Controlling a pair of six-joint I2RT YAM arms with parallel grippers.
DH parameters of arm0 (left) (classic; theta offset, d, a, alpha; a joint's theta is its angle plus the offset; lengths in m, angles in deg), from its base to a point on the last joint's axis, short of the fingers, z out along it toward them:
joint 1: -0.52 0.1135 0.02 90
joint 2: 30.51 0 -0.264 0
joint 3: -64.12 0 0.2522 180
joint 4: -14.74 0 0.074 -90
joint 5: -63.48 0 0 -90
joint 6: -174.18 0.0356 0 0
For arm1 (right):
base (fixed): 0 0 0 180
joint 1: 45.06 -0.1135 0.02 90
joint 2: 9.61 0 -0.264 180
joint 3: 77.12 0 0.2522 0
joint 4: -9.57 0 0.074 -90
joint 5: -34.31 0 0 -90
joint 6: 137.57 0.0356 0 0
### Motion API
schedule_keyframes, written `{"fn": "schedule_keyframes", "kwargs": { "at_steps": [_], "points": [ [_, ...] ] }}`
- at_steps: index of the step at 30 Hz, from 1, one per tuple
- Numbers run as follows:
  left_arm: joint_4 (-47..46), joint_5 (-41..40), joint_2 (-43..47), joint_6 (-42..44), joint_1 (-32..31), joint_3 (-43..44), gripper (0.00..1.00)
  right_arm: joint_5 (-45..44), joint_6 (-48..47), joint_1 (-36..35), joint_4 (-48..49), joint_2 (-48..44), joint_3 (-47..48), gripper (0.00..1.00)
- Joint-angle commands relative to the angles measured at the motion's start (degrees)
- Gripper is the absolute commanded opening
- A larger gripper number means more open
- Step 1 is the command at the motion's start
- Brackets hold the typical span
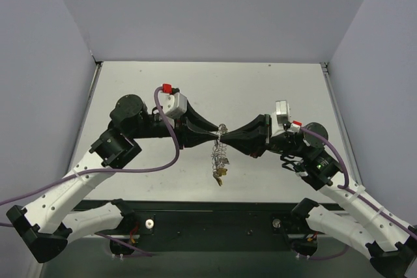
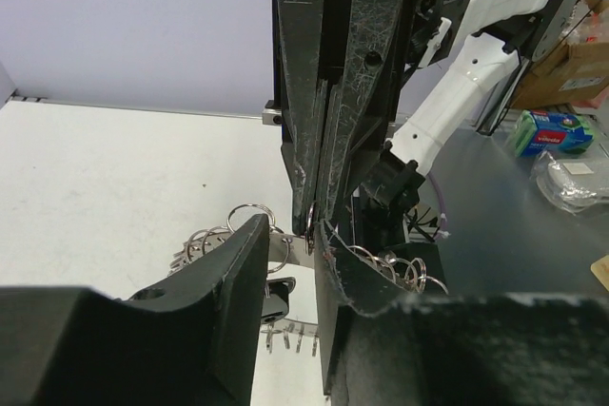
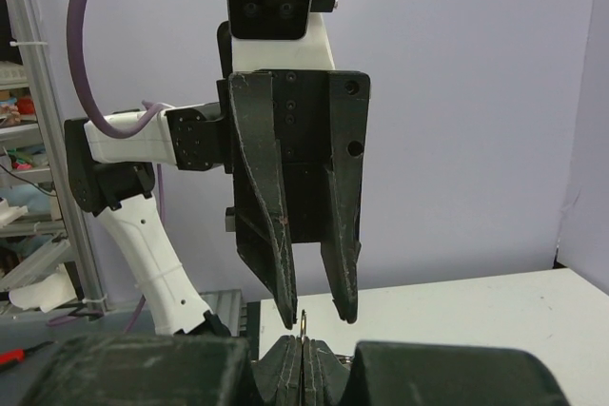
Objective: Put the keys on the keyring
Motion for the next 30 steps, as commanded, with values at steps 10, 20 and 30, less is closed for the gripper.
{"fn": "schedule_keyframes", "kwargs": {
  "at_steps": [10,20,30],
  "points": [
    [-1.65,2.53,-0.98,0.47,0.09,2.12,0.29,1.22,0.37,0.06,9.31,-0.98,0.62,0.00],
    [-2.44,2.88,-1.51,0.21,-0.61,2.20,0.25,1.92,0.72,0.06,9.58,-0.54,0.79,0.00],
    [-4.90,2.71,-1.34,-1.20,-1.32,1.85,0.00,0.00,1.16,0.15,7.39,-0.45,0.53,0.00]
  ]
}}
